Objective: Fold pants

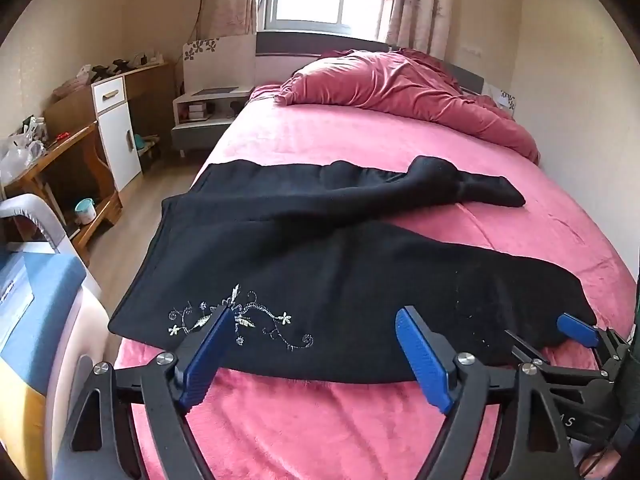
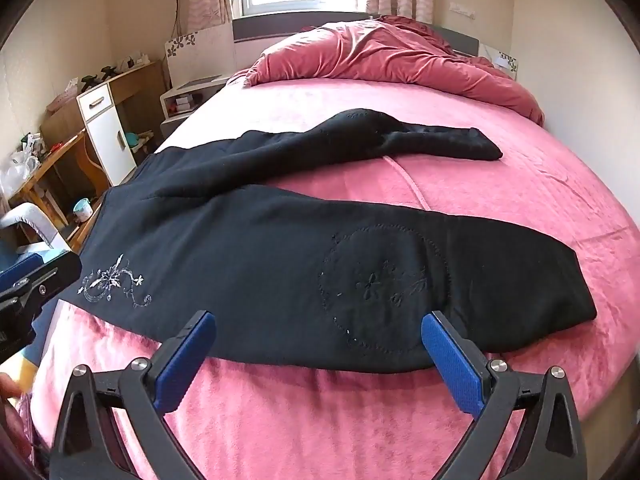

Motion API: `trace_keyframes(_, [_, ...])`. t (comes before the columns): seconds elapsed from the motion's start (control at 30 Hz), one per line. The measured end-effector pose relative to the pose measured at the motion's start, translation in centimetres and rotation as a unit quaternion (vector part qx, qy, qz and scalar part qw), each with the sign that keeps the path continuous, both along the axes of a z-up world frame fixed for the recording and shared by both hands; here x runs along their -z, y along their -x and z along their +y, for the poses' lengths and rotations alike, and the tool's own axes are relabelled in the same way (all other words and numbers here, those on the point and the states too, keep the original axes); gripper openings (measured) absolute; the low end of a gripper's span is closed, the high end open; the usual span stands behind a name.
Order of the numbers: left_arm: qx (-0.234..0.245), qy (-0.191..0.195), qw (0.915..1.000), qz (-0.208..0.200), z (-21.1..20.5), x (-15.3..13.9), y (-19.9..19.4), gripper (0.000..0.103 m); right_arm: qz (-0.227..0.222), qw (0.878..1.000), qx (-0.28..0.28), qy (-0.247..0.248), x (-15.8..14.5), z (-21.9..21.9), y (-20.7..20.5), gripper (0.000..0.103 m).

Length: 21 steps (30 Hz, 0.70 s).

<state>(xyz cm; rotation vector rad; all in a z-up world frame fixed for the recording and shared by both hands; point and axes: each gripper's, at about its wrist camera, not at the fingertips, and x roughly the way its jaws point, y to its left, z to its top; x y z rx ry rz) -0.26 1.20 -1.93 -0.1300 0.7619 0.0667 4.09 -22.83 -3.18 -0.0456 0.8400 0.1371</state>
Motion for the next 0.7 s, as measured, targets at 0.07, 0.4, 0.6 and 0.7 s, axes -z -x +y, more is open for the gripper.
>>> trace_keyframes(0.07, [-0.004,-0.004,1.0,0.0,-0.08,0.05,0.15,0.084,0.0,1.0,-0.001,-0.001,0.06,0.02,0.0,0.103])
trace_keyframes(0.4, [-0.007,-0.007,0.9999,0.003,-0.04,0.2,0.14,0.084,-0.003,1.0,-0.001,-0.002,-0.15,0.04,0.07,0.103])
trace_keyframes(0.6, [-0.009,-0.005,0.9999,0.006,-0.08,0.28,0.05,0.084,-0.003,1.0,-0.004,0.003,-0.25,0.24,0.04,0.103])
trace_keyframes(0.7, [-0.009,-0.004,0.9999,0.005,-0.09,0.28,0.1,0.084,-0.002,1.0,-0.005,0.003,-0.27,0.21,0.06,0.103])
